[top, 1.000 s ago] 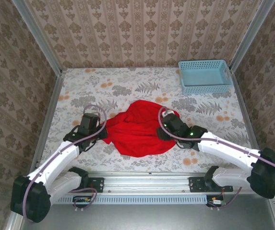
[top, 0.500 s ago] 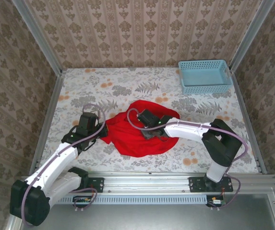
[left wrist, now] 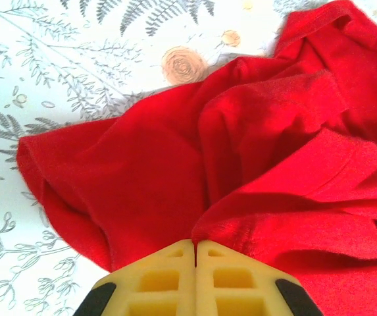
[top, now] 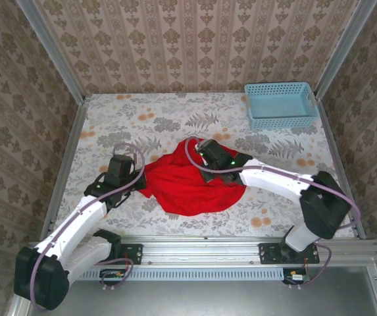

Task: Fold the inside-out t-shirt

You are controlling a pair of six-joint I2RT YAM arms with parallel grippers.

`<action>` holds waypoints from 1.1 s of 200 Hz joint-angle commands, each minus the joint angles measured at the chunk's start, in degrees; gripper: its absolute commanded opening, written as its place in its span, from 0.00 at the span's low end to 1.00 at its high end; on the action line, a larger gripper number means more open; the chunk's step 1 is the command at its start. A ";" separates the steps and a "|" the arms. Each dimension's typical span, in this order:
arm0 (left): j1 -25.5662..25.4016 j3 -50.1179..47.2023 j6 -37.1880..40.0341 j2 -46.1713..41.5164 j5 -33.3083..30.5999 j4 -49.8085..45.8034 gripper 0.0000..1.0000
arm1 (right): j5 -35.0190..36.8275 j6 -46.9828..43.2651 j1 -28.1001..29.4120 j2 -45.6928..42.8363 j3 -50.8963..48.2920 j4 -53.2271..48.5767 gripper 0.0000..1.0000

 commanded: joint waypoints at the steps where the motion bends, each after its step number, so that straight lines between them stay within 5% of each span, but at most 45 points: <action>1: 0.66 1.83 1.92 0.89 -2.36 -2.54 0.00 | 0.03 0.88 0.03 -4.01 -2.05 0.13 0.00; 23: 0.68 2.25 2.10 1.73 -2.29 -2.78 0.00 | -4.93 -1.63 0.10 -5.82 -3.35 0.97 0.00; 86: 0.74 2.13 2.37 2.42 -1.69 -2.60 0.02 | -0.73 -0.53 -0.84 -3.87 -4.71 2.73 0.00; 144: -0.04 3.27 3.64 4.09 -1.73 -4.31 0.27 | -0.07 -3.10 -3.40 -3.39 4.98 2.62 0.00; 184: -10.78 8.44 8.22 2.65 -5.61 -1.61 0.58 | -4.12 -3.33 -3.36 1.15 11.43 2.02 0.00; 220: -20.62 10.74 8.04 10.14 -3.40 7.95 0.68 | -3.67 -1.98 -3.60 2.43 12.49 2.66 0.00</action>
